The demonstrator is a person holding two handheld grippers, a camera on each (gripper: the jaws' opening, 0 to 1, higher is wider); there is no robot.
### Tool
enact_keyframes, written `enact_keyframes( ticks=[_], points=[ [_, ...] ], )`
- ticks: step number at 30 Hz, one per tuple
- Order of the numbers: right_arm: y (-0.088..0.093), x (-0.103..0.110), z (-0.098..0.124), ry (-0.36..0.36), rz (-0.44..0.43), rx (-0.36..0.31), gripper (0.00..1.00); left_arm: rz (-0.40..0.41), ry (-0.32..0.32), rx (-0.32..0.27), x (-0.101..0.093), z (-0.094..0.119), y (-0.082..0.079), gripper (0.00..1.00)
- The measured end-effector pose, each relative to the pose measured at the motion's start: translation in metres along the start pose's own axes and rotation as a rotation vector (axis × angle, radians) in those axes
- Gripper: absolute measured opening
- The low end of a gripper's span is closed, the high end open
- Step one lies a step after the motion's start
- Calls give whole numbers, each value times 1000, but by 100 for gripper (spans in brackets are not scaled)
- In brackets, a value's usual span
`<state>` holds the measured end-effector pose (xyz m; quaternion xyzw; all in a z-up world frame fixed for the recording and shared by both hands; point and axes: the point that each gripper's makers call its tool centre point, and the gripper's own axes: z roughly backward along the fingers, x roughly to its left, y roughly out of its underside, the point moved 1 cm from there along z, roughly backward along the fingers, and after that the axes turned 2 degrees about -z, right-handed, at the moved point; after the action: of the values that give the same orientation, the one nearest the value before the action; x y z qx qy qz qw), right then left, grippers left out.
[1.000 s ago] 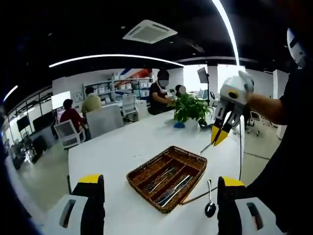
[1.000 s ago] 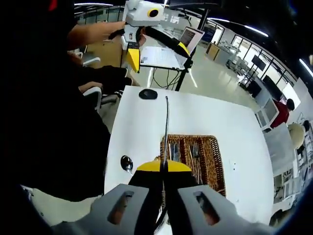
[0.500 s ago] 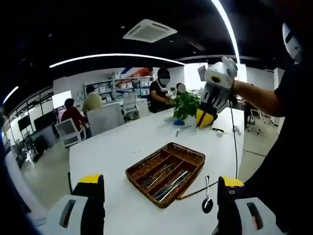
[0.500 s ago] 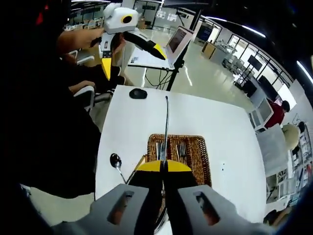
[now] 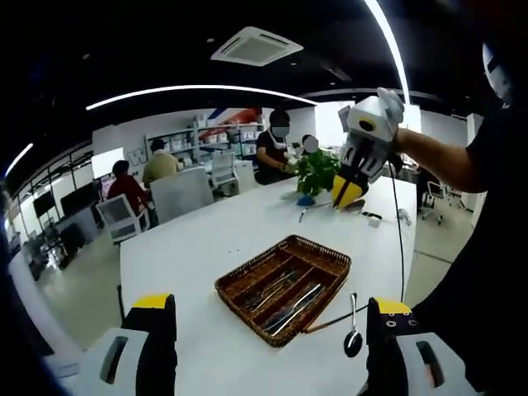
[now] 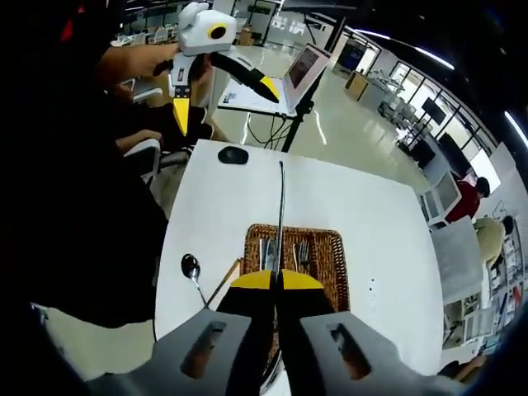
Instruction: Arrange the knives, forks, and spoons in their matching storage slots by inserting each utensil handle-first until every utensil is classified and aligned in the correct compartment
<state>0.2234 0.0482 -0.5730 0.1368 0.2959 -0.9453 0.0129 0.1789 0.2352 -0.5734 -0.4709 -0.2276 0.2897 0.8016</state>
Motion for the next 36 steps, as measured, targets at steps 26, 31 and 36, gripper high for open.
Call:
enact_keyframes(
  ticks=[26,31,36],
  points=[
    [18,-56,-47,26,76,24,0,0,0,16,15,-19,37,100],
    [21,-69,-57,45,94,32,0,17,-5,12,18,-28,45,100],
    [24,-82,-65,52,115,39,0,-11,-20,6,17,-31,51,100]
  ],
)
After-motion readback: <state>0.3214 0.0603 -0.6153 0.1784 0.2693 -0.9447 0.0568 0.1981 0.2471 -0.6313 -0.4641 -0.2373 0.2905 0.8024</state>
